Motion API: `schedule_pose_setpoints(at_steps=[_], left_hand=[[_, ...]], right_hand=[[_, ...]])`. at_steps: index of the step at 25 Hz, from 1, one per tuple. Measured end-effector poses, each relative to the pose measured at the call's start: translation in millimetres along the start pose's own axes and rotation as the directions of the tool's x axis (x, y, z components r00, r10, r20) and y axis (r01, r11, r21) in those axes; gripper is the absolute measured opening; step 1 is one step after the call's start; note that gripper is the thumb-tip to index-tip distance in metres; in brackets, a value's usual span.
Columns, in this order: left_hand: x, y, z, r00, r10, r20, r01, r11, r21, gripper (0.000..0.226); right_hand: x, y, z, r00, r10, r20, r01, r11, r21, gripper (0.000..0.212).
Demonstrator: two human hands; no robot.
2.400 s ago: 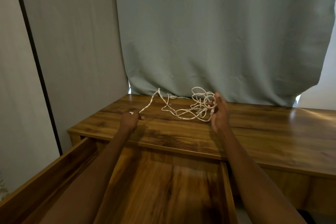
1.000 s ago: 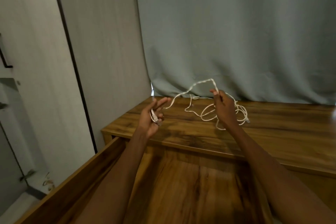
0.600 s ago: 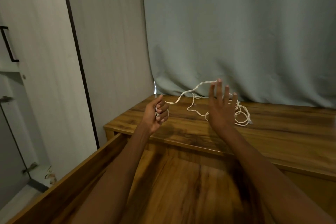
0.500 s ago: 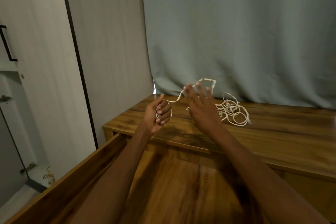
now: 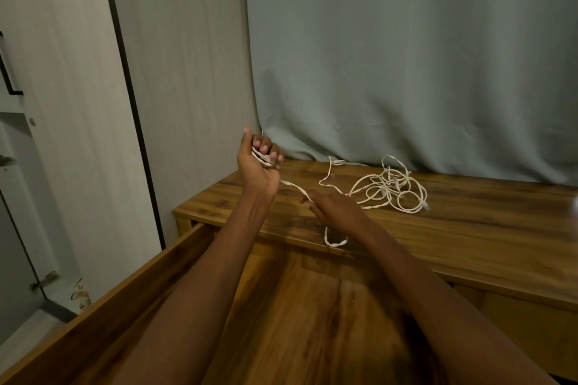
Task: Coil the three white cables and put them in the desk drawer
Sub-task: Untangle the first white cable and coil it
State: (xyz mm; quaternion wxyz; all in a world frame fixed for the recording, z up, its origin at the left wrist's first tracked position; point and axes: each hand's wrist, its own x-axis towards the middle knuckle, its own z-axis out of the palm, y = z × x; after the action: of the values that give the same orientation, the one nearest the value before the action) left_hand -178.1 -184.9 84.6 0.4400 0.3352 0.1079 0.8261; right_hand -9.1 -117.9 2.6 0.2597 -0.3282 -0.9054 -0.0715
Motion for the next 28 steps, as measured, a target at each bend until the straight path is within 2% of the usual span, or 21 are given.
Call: schedule_pose_setpoints(at_steps=[2, 3, 5, 6, 8, 9, 10, 12, 14, 16, 17, 19, 21, 22, 24, 26, 28], left_hand=[[8.9, -10.7, -5.8, 0.982, 0.125, -0.138, -0.073, 0.940, 0.333, 0.044], [12.4, -16.4, -12.8, 0.972, 0.189, -0.140, -0.088, 0.844, 0.529, 0.044], [16.8, -26.8, -31.3, 0.963, 0.268, -0.004, -0.149, 0.547, 0.824, 0.048], [17.7, -30.4, -41.0, 0.961, 0.263, 0.083, -0.183, 0.386, 0.904, 0.050], [16.3, -35.7, -54.9, 0.965, 0.158, 0.209, -0.225, 0.090, 0.970, 0.060], [12.9, -36.5, -56.1, 0.978, 0.036, 0.204, -0.204, -0.006, 0.979, 0.069], [7.6, -36.7, -53.9, 0.983, -0.119, 0.139, -0.146, -0.048, 0.988, 0.079], [-2.2, -35.1, -46.2, 0.910, -0.414, -0.021, 0.002, -0.048, 0.999, 0.093], [-5.8, -31.1, -41.5, 0.777, -0.622, -0.094, 0.097, -0.029, 0.995, 0.097], [-7.0, -26.1, -40.5, 0.562, -0.824, -0.072, 0.281, 0.108, 0.954, 0.094], [-7.4, -23.7, -39.1, 0.444, -0.896, -0.006, 0.401, 0.193, 0.896, 0.089], [-8.4, -18.6, -35.1, 0.269, -0.947, 0.176, 0.575, 0.304, 0.759, 0.080], [-11.0, -14.9, -26.0, 0.187, -0.920, 0.344, 0.669, 0.375, 0.642, 0.072], [-11.7, -13.3, -20.8, 0.190, -0.890, 0.415, 0.695, 0.421, 0.583, 0.068], [-11.2, -11.8, -11.2, 0.274, -0.805, 0.527, 0.705, 0.541, 0.460, 0.063], [-11.4, -13.2, -0.5, 0.401, -0.699, 0.592, 0.679, 0.661, 0.320, 0.058], [-11.3, -20.6, 5.2, 0.567, -0.583, 0.582, 0.611, 0.771, 0.178, 0.053]], right_hand=[[-3.3, -2.8, -4.7, 0.986, 0.065, 0.153, -0.107, 0.952, 0.287, 0.017], [-4.2, -5.3, -9.1, 0.968, 0.108, 0.228, -0.200, 0.878, 0.434, 0.012], [-5.5, -6.0, -19.3, 0.944, 0.162, 0.288, -0.309, 0.739, 0.598, 0.009], [-6.3, -4.7, -25.3, 0.946, 0.172, 0.275, -0.312, 0.714, 0.627, 0.012], [-8.3, -1.4, -38.5, 0.954, 0.209, 0.217, -0.301, 0.657, 0.691, 0.014], [-8.8, 1.3, -44.8, 0.953, 0.236, 0.191, -0.299, 0.616, 0.729, 0.014], [-9.4, 2.8, -51.3, 0.950, 0.252, 0.181, -0.298, 0.579, 0.759, 0.014], [-8.4, 6.4, -61.6, 0.946, 0.256, 0.198, -0.308, 0.526, 0.792, 0.013], [-5.1, 12.3, -68.5, 0.949, 0.249, 0.192, -0.290, 0.453, 0.843, 0.014], [-2.4, 22.1, -74.3, 0.943, 0.281, 0.181, -0.277, 0.357, 0.892, 0.022], [-1.9, 25.9, -76.8, 0.934, 0.314, 0.173, -0.285, 0.355, 0.890, 0.023], [1.1, 32.0, -76.6, 0.919, 0.383, 0.091, -0.289, 0.500, 0.816, 0.016], [7.7, 33.4, -71.4, 0.917, 0.398, -0.028, -0.273, 0.677, 0.684, 0.025], [11.5, 33.1, -68.2, 0.920, 0.388, -0.050, -0.272, 0.727, 0.630, 0.028], [17.5, 33.8, -57.2, 0.930, 0.368, -0.016, -0.302, 0.786, 0.540, 0.035], [18.0, 34.8, -42.1, 0.939, 0.340, 0.049, -0.329, 0.848, 0.416, 0.035], [15.1, 30.7, -27.6, 0.942, 0.325, 0.088, -0.334, 0.869, 0.365, 0.033]])
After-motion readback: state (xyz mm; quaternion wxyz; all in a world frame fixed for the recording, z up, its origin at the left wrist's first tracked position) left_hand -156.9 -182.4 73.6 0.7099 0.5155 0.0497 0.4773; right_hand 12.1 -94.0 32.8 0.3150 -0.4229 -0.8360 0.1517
